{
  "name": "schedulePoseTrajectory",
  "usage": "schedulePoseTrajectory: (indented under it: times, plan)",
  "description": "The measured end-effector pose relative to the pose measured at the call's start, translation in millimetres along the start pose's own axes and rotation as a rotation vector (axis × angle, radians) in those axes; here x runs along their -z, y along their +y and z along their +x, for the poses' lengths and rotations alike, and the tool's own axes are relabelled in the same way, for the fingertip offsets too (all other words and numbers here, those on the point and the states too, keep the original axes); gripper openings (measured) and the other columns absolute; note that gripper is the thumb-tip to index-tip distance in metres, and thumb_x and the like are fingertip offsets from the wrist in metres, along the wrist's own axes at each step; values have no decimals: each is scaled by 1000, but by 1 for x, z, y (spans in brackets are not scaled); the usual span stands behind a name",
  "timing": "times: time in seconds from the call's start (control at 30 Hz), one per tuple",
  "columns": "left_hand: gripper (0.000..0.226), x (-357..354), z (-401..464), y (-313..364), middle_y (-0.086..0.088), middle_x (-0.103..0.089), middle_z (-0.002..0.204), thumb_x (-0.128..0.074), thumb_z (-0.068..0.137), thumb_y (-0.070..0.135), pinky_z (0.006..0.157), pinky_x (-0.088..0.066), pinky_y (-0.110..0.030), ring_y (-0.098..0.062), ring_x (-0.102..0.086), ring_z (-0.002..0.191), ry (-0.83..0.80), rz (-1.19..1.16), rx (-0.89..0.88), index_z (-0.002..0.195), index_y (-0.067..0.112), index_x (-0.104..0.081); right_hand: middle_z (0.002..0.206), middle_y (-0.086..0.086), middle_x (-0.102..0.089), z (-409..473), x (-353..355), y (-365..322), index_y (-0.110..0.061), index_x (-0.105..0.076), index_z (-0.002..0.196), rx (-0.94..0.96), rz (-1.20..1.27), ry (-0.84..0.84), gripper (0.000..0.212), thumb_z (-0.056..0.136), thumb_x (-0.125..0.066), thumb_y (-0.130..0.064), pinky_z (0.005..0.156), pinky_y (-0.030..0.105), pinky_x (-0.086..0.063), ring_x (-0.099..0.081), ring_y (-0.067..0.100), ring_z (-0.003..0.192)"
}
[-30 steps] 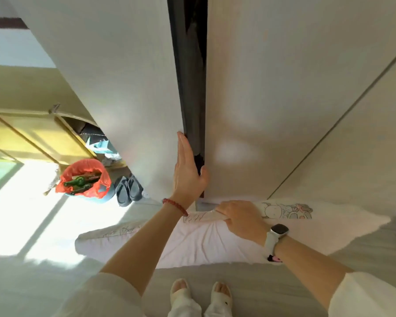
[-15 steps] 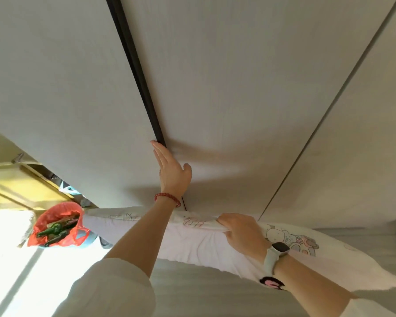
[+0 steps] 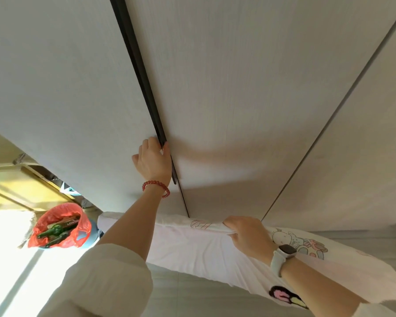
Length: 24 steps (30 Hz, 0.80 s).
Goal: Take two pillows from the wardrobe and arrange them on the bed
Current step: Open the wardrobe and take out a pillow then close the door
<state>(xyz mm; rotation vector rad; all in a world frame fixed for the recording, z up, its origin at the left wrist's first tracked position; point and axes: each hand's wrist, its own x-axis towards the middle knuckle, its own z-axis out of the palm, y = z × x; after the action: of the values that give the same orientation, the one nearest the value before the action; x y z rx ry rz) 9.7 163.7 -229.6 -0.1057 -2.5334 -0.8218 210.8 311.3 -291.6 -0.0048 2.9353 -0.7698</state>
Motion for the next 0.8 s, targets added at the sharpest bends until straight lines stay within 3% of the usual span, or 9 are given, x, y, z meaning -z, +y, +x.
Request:
schedulePoseTrajectory:
  times: [0.17,0.27,0.47,0.6,0.7,0.8]
  plan:
    - [15,-3,6,6,-10,-56,75,-49,87,16,71,-27,-35,-26,-45,66,-37,2,19,77,6,-52,74,2,-58,-6,-3,-4,-17,-44,68,6,-18,-15,18,77,-42,-2,57,31,-31,-47,22,66]
    - [21,2,14,3,-12,-64,89,-53,88,27,74,-26,-35,-30,-54,82,-76,-1,50,87,7,-59,74,1,-57,-7,-3,-5,-17,-45,68,15,-23,-15,17,77,-42,-2,57,29,-31,-50,22,67]
    - [50,29,-4,-25,-11,-53,123,-61,81,45,96,-32,-47,-31,-46,114,-378,44,-94,119,14,-50,89,4,-65,1,-2,-22,-12,-57,86,66,-44,11,19,79,-42,-1,64,30,-35,-57,26,82]
    - [34,67,-75,-71,-10,-60,118,-56,88,33,94,-37,-45,-28,-52,111,-490,-121,-174,115,13,-56,104,3,-66,10,-16,-52,-13,-59,105,150,-65,23,26,84,-46,-6,72,33,-40,-58,26,94]
    - [40,105,-129,-121,-5,-65,113,-50,85,44,94,-43,-46,-24,-54,110,-584,-157,-190,111,15,-61,91,7,-68,17,-33,-87,-11,-61,99,255,-65,41,23,81,-51,-2,63,28,-34,-60,28,83]
    - [55,143,-163,-181,-1,-61,121,-48,79,57,100,-36,-42,-20,-49,118,-614,-20,-156,118,19,-57,71,11,-65,29,-54,-136,-7,-61,80,358,-59,-1,20,70,-51,7,55,28,-31,-57,29,64]
